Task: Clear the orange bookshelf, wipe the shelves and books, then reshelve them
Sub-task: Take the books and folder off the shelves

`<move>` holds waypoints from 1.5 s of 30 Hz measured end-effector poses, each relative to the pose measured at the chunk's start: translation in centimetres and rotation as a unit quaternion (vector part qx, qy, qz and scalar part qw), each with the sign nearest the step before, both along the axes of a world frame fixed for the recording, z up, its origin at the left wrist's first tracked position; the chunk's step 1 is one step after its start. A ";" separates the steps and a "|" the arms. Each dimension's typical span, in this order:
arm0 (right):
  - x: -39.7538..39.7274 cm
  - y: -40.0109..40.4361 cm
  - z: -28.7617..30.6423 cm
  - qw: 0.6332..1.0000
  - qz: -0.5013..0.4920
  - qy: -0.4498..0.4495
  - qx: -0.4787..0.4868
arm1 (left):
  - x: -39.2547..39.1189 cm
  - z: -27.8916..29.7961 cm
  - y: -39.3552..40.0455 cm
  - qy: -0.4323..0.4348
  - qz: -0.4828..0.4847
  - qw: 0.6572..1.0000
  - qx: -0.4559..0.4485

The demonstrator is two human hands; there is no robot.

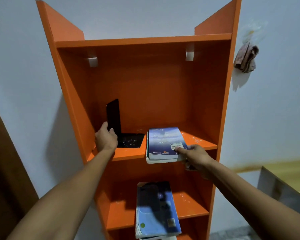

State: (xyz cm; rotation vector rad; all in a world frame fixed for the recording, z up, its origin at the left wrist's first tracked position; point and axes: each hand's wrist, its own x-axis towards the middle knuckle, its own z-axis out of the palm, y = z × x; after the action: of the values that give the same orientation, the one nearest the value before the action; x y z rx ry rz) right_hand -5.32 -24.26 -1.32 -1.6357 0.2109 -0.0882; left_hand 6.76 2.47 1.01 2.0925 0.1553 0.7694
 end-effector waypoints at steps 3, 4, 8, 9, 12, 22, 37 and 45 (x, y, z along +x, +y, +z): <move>-0.9 0.2 -0.3 0.999 0.022 0.023 0.043 | -1.3 -0.2 0.0 -0.007 0.003 1.000 0.003; -1.2 0.3 -0.3 0.997 0.022 0.030 0.064 | -1.9 -0.1 -0.1 -0.010 0.009 1.000 0.006; -1.7 0.8 -0.8 0.993 0.017 0.038 0.113 | -4.4 0.3 -0.1 -0.026 0.019 0.999 0.016; -1.9 0.9 -1.0 0.991 0.018 0.039 0.129 | -5.2 0.4 -0.1 -0.026 0.021 0.999 0.019; -2.0 1.3 -1.4 0.982 0.014 0.036 0.184 | -7.6 0.7 -0.2 -0.041 0.040 0.998 0.039; -2.4 1.6 -1.4 0.978 0.014 0.002 0.209 | -17.5 -0.1 -0.1 -0.070 0.075 0.994 0.031; -16.3 5.3 -12.0 0.987 0.080 -0.007 0.140 | -31.6 -9.2 7.0 0.036 0.069 0.997 0.014; -23.3 8.4 -25.2 0.978 0.056 0.125 0.158 | -37.2 -24.0 11.7 0.169 0.081 0.982 -0.030</move>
State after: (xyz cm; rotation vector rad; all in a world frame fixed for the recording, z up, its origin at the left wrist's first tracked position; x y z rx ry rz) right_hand -28.66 -15.90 -26.51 -1.3350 0.3075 0.2293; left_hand -30.42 14.13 -22.94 2.1572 0.5343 0.4906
